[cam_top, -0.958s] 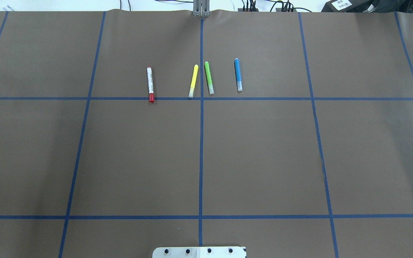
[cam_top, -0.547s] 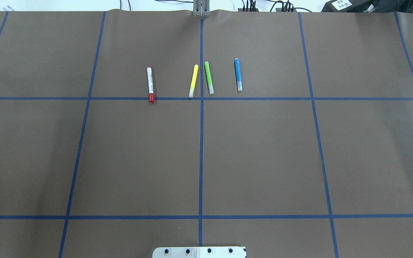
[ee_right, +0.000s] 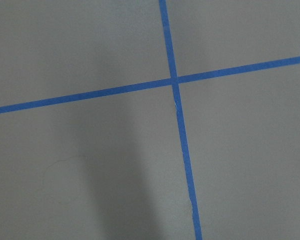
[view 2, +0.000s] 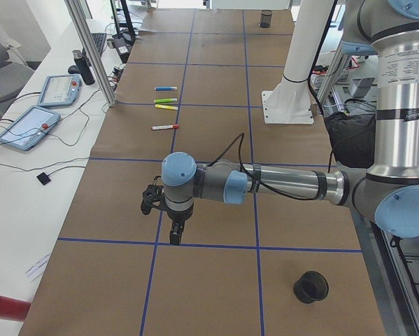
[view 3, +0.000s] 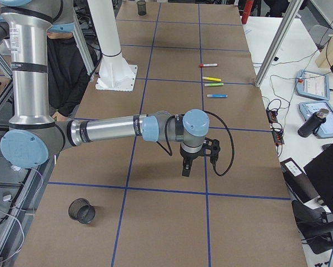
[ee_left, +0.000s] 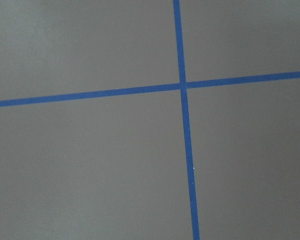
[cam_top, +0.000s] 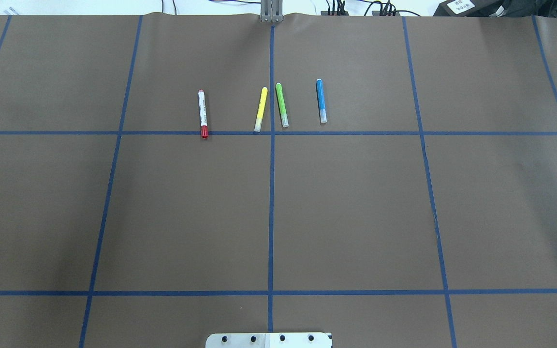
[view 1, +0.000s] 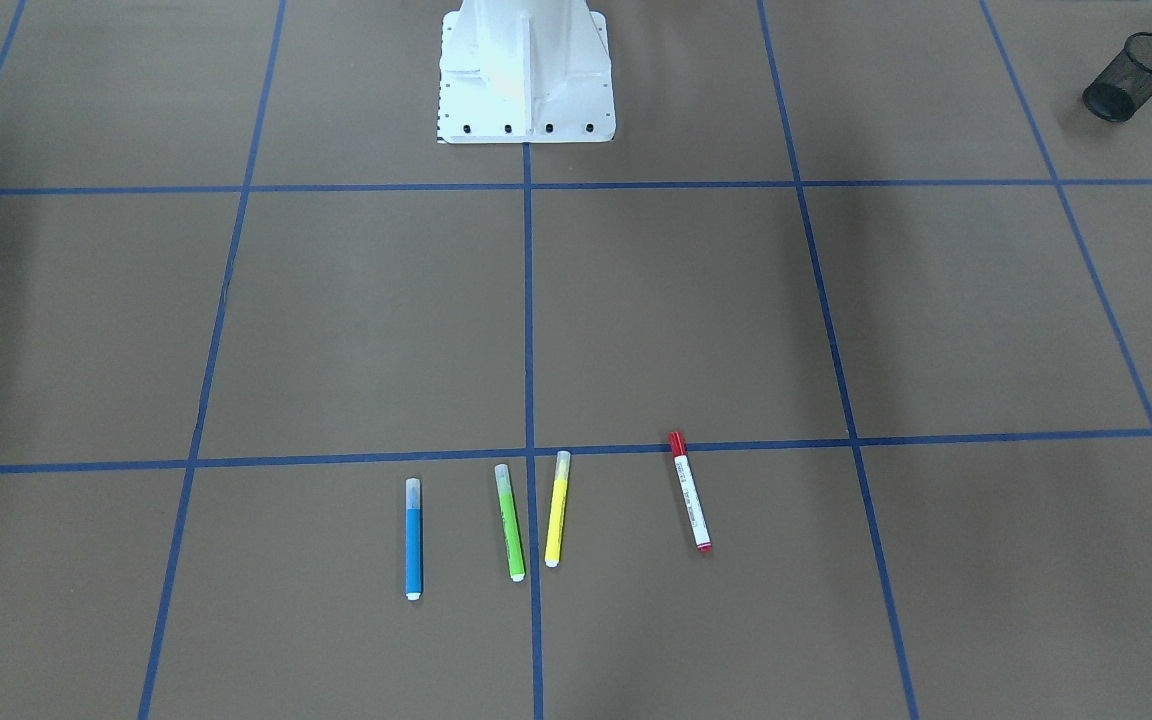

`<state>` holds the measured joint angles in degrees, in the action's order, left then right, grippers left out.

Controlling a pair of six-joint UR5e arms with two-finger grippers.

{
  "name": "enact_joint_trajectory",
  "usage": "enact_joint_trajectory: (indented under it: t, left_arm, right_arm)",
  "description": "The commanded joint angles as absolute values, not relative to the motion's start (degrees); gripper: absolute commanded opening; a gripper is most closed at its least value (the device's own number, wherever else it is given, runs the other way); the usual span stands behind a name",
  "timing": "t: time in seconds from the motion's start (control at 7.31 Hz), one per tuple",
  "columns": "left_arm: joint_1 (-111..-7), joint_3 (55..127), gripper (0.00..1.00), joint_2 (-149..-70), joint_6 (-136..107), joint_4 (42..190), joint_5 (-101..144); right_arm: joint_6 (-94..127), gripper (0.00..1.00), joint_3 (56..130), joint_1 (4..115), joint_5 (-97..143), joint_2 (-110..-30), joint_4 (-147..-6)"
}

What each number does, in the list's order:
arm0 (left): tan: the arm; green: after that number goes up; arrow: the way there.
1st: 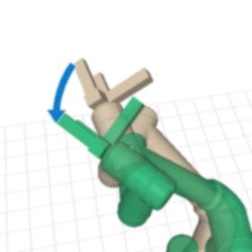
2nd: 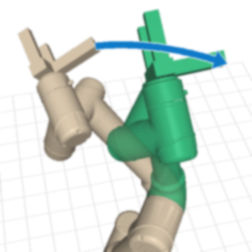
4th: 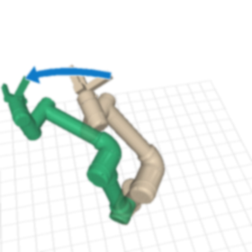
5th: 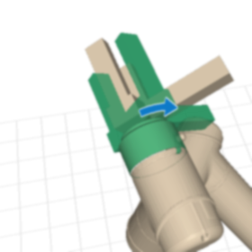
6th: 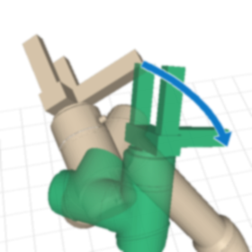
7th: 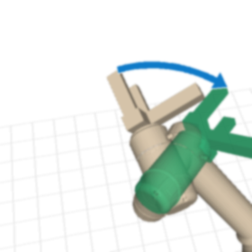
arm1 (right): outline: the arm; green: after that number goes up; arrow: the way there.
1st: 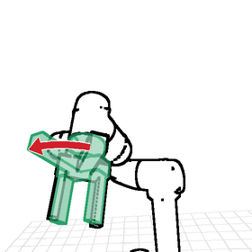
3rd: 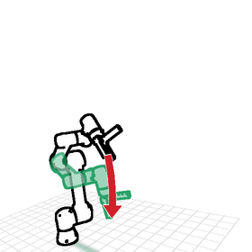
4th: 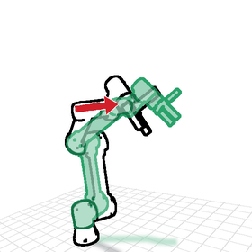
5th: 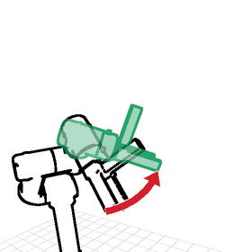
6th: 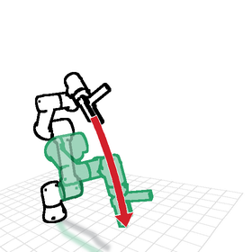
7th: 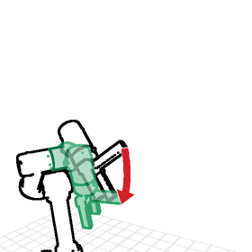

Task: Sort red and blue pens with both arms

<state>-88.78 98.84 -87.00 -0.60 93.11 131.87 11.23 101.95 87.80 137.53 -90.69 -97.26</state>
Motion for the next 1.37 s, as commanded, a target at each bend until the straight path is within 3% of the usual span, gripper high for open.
enact_joint_trajectory:
  t: [0.0,0.27,0.55,1.23]
  left_arm:
    - [-85.4,99.1,1.00,-92.6,-5.9,92.5,131.4]
    - [-80.6,97.6,1.00,-103.0,-8.9,88.3,131.2]
    - [-73.6,97.5,1.00,-108.3,-14.4,87.8,131.4]
    - [-60.0,77.0,1.00,-131.9,-31.3,88.4,131.4]
  right_arm:
    - [12.0,1.00,102.3,83.5,137.2,-83.7,-100.9]
    - [12.4,1.00,101.7,77.2,136.0,-73.5,-106.8]
    - [14.7,1.00,99.9,72.6,135.1,-69.7,-106.1]
    - [22.2,1.00,98.2,67.5,135.4,-69.2,-96.5]
